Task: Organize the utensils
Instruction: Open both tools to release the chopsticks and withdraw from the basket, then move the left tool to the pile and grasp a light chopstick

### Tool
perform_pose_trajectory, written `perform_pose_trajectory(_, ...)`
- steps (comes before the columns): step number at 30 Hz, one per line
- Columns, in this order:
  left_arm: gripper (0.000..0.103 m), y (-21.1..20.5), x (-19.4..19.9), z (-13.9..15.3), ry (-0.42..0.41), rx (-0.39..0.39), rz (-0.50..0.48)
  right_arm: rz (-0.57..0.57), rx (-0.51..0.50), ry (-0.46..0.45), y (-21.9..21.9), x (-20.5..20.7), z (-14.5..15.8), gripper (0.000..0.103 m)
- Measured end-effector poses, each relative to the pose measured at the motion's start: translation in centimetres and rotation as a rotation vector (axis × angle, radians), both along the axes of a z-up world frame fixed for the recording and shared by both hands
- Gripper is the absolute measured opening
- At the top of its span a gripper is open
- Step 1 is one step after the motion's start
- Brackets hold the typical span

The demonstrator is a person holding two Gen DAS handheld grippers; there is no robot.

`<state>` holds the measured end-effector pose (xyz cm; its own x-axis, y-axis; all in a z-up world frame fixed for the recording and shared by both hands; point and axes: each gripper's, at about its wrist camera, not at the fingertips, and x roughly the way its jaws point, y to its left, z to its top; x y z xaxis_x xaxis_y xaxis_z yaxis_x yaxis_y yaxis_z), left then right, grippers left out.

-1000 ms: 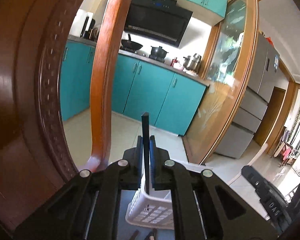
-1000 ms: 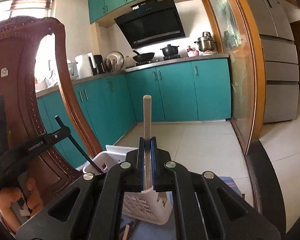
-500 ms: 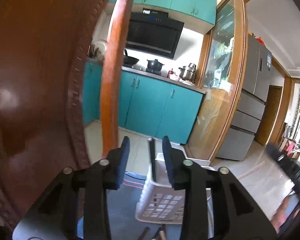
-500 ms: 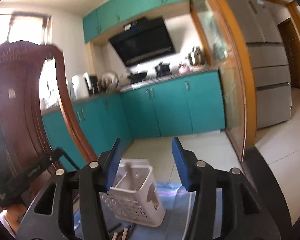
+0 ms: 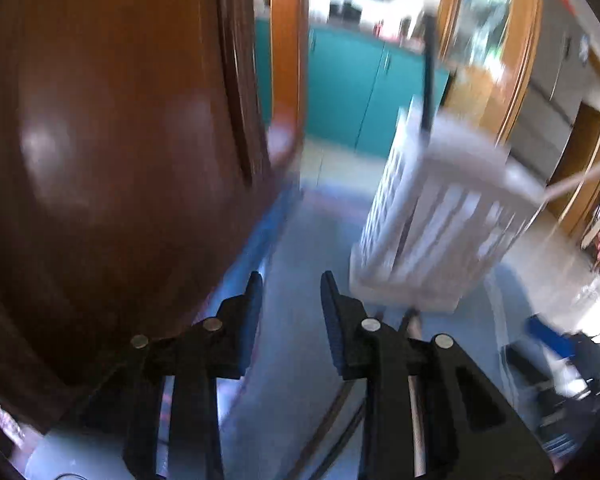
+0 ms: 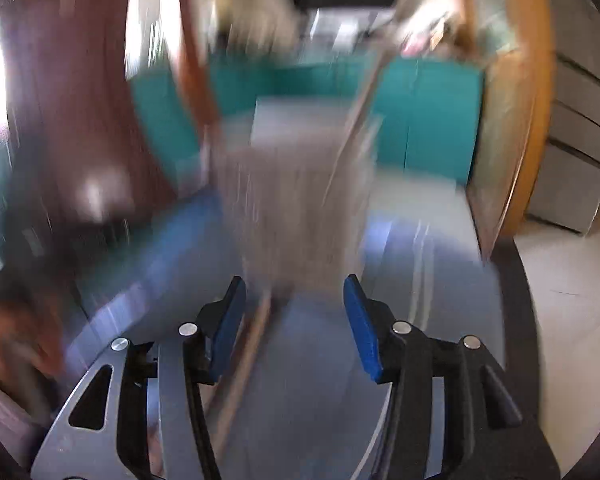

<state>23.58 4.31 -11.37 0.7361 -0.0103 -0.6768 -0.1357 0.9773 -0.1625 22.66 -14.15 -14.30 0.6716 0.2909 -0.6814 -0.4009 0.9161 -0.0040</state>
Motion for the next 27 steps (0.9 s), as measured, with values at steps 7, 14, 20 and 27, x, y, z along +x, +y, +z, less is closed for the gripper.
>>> perform_pose_trajectory(7,0.031,-1.6,0.3,-1.5,0.075,0.081,-0.046,0.034,0.004,0.158,1.6,1.2,-2.9,0.047)
perform_pose_trajectory(14,0.031,-2.7,0.2,-2.0,0.096,0.111,-0.093,-0.011,0.008,0.184,0.9,2.2,-3.4,0.012)
perform_pose_trajectory(20,0.035,-3.4,0.2,-2.4,0.105,0.130,-0.108,-0.062,0.024,0.188,-0.7,2.9,-3.5,0.012)
perform_pose_trajectory(27,0.040,-4.2,0.8,-2.6,0.111,0.137,-0.125,-0.080,0.026,0.186,-1.0,3.7,-3.2,0.012)
